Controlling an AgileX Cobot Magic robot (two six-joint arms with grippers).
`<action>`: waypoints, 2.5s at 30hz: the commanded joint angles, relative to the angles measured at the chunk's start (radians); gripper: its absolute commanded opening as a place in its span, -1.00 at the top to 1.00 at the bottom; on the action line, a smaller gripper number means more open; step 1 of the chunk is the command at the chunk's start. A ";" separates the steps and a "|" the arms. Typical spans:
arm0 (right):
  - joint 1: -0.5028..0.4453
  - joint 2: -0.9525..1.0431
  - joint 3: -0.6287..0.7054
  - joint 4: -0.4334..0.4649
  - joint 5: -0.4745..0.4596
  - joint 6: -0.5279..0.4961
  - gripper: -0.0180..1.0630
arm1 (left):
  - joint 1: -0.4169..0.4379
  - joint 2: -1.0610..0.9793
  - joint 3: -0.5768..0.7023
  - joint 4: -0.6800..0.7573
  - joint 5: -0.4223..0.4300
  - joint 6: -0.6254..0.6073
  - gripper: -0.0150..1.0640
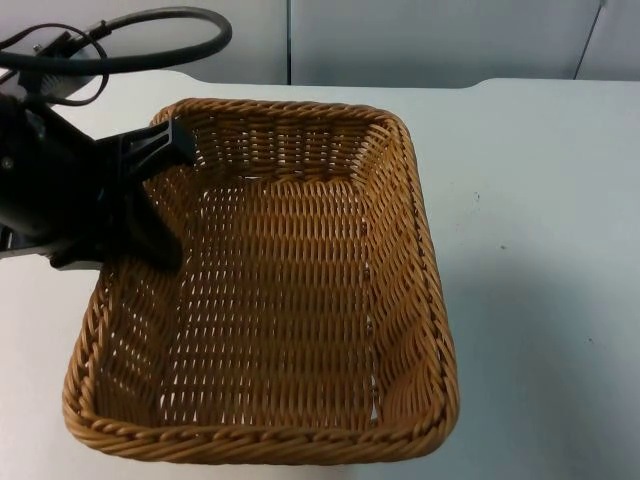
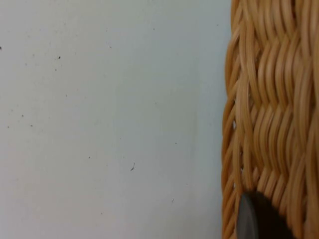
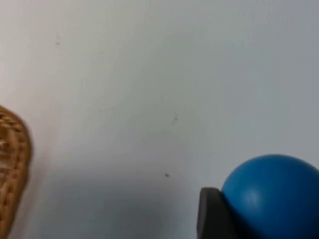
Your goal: Pick up the basket with the left hand and place the ball into the basket with the right hand.
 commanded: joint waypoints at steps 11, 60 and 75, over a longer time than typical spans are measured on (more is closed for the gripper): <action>0.319 -0.028 -0.007 0.051 0.002 -0.003 0.97 | -0.007 -0.014 -0.001 -0.015 0.012 -0.006 0.98; 0.453 0.456 -0.005 0.198 -0.199 -0.025 0.97 | -0.007 -0.014 -0.001 -0.021 0.015 -0.001 0.98; 0.453 0.479 -0.005 0.194 -0.216 -0.027 0.34 | -0.007 -0.014 -0.001 -0.021 0.009 0.002 0.98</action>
